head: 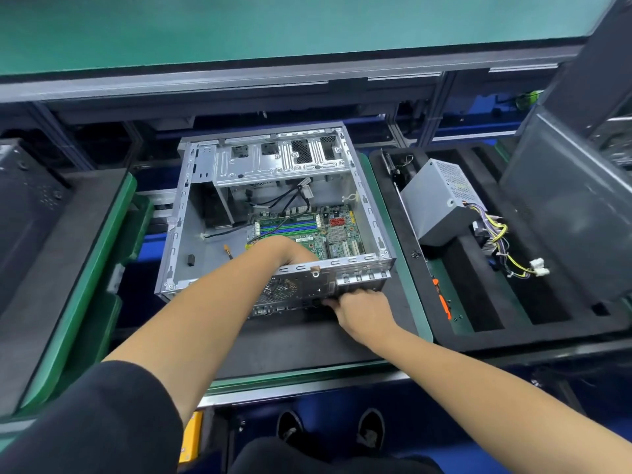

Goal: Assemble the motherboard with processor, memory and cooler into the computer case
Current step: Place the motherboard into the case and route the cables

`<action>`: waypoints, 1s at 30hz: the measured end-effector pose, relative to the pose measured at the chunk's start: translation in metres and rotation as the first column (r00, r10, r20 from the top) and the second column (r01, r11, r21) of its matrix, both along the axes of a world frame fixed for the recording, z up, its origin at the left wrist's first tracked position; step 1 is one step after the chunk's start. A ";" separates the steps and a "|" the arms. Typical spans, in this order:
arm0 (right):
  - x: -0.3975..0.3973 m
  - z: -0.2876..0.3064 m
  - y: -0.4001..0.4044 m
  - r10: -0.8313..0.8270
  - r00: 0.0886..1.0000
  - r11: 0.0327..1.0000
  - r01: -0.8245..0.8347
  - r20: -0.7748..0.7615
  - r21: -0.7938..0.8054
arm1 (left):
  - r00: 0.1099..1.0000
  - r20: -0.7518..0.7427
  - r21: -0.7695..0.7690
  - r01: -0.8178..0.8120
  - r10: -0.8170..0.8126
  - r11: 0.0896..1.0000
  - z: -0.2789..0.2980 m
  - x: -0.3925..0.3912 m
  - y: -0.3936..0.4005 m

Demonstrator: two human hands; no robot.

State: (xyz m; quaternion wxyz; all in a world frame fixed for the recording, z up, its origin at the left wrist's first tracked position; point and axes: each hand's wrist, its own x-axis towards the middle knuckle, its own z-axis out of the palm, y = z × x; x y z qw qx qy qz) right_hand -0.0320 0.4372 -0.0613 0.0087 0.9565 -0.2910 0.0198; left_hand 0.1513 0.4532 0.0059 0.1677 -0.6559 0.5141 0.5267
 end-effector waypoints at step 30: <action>0.085 0.156 0.006 0.751 0.633 0.237 0.008 -0.188 0.972 | 0.836 -0.222 -0.371 -0.548 0.501 0.750 -0.005 0.071 0.014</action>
